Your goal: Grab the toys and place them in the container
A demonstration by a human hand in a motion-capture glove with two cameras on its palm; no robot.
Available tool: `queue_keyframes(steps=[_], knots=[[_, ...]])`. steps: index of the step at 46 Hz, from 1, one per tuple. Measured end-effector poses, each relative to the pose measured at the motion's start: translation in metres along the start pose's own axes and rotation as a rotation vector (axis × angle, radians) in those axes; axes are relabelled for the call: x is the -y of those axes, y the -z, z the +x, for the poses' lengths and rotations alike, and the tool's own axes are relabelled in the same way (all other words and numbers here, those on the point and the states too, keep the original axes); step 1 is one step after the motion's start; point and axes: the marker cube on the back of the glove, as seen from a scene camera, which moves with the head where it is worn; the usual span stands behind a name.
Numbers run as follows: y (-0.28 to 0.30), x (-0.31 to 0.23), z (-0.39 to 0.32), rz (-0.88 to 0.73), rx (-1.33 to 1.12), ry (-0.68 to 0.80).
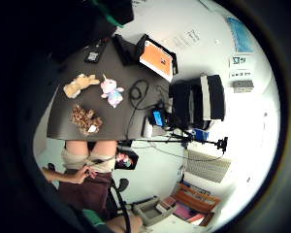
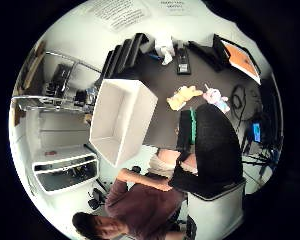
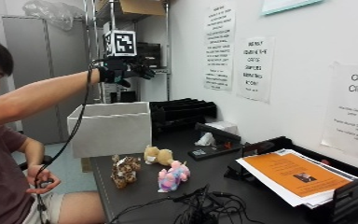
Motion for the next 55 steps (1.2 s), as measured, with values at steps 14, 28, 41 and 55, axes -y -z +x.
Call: queue_keyframes(steps=[14, 28, 41, 55], knots=[[-0.008, 0.029, -0.009, -0.068, -0.074, -0.021], [-0.022, 0.057, 0.028, -0.107, -0.016, -0.098], [-0.042, 0.070, 0.091, -0.103, 0.037, -0.197], [-0.128, 0.086, 0.112, -0.221, 0.053, -0.202]])
